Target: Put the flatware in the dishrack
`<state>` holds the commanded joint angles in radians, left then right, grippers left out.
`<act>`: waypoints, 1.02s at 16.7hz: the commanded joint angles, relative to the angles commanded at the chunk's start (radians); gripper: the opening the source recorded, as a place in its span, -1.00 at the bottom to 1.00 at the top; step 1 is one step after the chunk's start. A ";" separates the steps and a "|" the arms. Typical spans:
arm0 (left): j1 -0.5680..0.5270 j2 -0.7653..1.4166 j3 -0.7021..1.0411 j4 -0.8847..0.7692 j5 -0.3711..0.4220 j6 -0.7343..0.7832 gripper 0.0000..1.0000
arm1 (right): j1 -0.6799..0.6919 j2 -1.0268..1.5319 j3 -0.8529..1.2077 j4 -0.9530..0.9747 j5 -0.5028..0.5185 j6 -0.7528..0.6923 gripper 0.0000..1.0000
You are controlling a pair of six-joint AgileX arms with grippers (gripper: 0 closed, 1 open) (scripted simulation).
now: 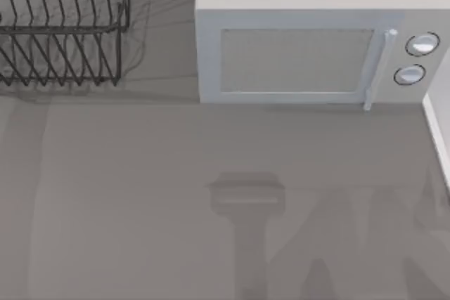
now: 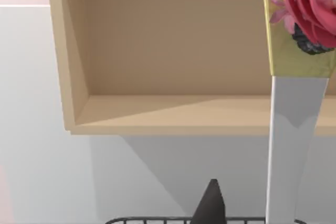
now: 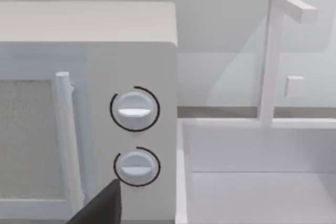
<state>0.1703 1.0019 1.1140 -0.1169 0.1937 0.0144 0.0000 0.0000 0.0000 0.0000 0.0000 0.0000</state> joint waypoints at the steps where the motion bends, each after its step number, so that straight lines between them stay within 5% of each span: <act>1: -0.003 0.050 -0.004 0.053 -0.006 0.000 -1.00 | 0.000 0.000 0.000 0.000 0.000 0.000 1.00; 11: -0.082 0.636 -0.141 0.796 -0.069 0.004 -1.00 | 0.000 0.000 0.000 0.000 0.000 0.000 1.00; 17: -0.104 0.754 -0.190 0.947 -0.088 0.001 -1.00 | 0.000 0.000 0.000 0.000 0.000 0.000 1.00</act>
<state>0.0668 1.7555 0.9237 0.8304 0.1056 0.0157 0.0000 0.0000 0.0000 0.0000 0.0000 0.0000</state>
